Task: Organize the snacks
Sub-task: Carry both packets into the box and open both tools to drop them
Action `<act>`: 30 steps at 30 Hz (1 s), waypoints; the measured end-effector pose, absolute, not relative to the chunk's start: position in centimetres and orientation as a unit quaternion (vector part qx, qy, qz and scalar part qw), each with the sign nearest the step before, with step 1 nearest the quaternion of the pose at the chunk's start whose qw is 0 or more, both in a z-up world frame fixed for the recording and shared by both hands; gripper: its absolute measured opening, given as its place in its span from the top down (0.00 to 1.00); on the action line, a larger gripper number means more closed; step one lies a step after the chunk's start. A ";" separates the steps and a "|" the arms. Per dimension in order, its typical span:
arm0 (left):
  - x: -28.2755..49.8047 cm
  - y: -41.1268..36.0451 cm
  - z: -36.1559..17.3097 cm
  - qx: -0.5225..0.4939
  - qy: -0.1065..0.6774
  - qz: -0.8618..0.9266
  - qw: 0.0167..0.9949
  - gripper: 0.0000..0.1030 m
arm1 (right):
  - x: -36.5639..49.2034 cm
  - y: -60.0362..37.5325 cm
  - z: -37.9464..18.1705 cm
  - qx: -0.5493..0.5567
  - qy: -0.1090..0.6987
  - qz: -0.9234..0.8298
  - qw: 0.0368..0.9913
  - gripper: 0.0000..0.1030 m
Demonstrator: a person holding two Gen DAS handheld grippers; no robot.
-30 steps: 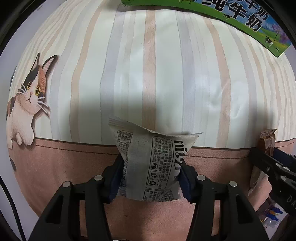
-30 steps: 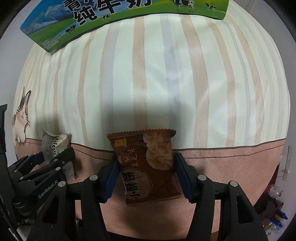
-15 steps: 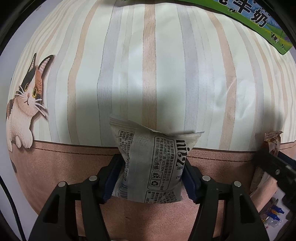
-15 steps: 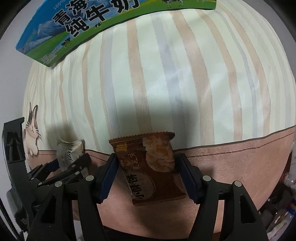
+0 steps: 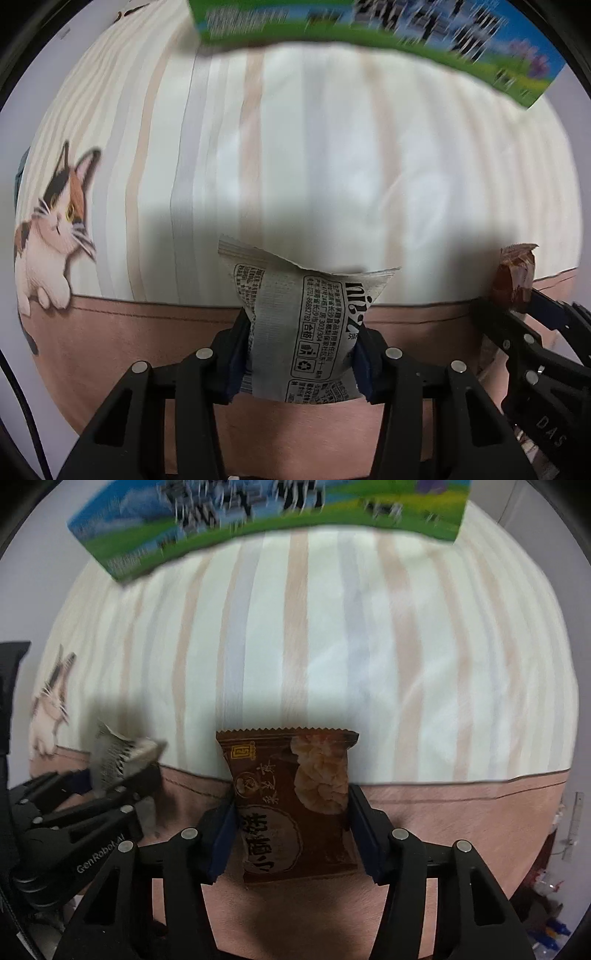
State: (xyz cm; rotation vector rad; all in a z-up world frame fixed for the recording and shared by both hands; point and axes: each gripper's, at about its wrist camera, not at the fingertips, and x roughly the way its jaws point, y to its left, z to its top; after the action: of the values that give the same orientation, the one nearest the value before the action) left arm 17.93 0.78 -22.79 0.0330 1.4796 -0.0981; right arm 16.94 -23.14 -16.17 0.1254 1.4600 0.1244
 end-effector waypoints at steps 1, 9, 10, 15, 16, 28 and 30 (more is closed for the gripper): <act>18.4 0.5 -21.5 0.008 0.667 -0.051 0.743 0.57 | 17.2 -23.6 -15.1 0.067 0.659 0.059 0.747 0.43; 25.9 -2.3 -8.3 -0.040 0.585 -0.120 0.801 0.57 | 23.1 -28.1 -2.3 0.118 0.564 0.092 0.812 0.43; 27.3 -2.4 -6.8 -0.042 0.575 -0.129 0.807 0.57 | 24.1 -28.5 -0.8 0.121 0.554 0.098 0.818 0.43; 35.4 -3.6 -2.3 -0.014 0.544 -0.139 0.828 0.56 | 32.1 -29.9 3.6 0.104 0.519 0.098 0.843 0.43; 37.7 -3.8 -2.4 -0.006 0.548 -0.136 0.825 0.56 | 33.9 -30.0 3.8 0.096 0.520 0.097 0.843 0.43; 52.8 -3.3 -11.7 0.021 0.659 -0.089 0.747 0.56 | 49.3 -31.3 -3.4 0.050 0.615 0.055 0.785 0.43; 53.9 -3.4 -13.1 0.024 0.677 -0.084 0.731 0.55 | 50.6 -31.5 -4.8 0.053 0.629 0.051 0.774 0.42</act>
State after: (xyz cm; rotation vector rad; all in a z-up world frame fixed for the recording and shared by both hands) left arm 53.87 -3.44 -13.14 0.0538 1.4898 -0.1850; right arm 50.62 -31.49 -4.85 0.1148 1.3631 0.1102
